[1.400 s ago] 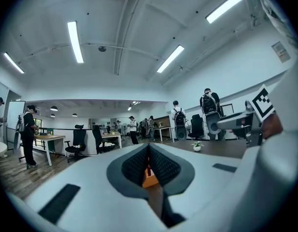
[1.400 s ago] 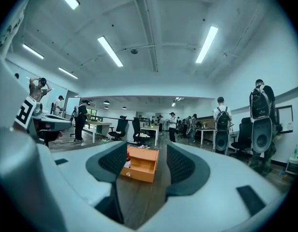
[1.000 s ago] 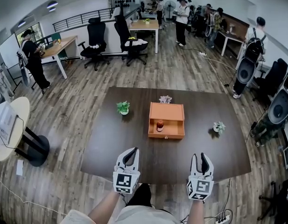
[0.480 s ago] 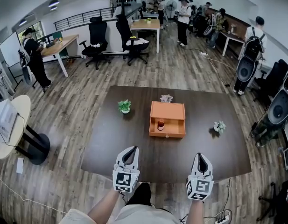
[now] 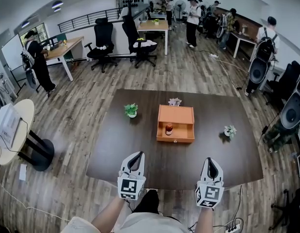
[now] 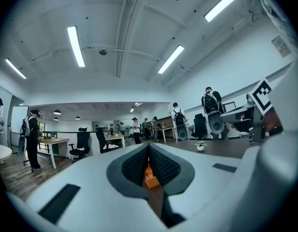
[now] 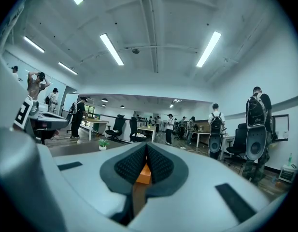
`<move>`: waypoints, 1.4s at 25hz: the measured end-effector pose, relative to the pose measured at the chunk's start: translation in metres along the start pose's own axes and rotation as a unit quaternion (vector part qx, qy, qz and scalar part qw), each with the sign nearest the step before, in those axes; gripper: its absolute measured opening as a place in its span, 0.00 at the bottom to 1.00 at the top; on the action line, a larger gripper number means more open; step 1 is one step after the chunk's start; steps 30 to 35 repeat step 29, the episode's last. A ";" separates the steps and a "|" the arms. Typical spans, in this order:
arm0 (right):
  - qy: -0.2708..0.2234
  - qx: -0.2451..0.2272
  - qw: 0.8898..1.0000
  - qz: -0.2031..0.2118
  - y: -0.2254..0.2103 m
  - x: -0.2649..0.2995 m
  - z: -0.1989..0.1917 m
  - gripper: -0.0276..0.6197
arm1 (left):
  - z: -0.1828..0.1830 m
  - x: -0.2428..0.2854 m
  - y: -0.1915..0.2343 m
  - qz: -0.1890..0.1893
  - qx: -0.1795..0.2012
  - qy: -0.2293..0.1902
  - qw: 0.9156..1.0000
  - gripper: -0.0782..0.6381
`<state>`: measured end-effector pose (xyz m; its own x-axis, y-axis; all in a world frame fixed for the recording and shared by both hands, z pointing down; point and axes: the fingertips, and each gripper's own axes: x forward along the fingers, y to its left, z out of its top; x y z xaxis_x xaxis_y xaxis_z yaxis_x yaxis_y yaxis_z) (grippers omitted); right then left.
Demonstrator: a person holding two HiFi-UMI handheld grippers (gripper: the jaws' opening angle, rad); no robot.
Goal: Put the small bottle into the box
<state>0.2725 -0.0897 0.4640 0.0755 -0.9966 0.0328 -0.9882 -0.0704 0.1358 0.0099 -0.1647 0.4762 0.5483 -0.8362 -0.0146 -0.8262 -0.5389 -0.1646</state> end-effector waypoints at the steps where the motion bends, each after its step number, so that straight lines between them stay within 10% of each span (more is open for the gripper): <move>1: 0.001 0.000 1.000 -0.001 -0.001 0.000 0.000 0.04 | 0.001 0.000 -0.001 -0.001 0.001 0.000 1.000 0.11; 35: 0.017 -0.001 1.000 -0.009 -0.003 -0.013 -0.011 0.04 | -0.001 -0.010 -0.002 0.002 0.000 0.000 1.000 0.11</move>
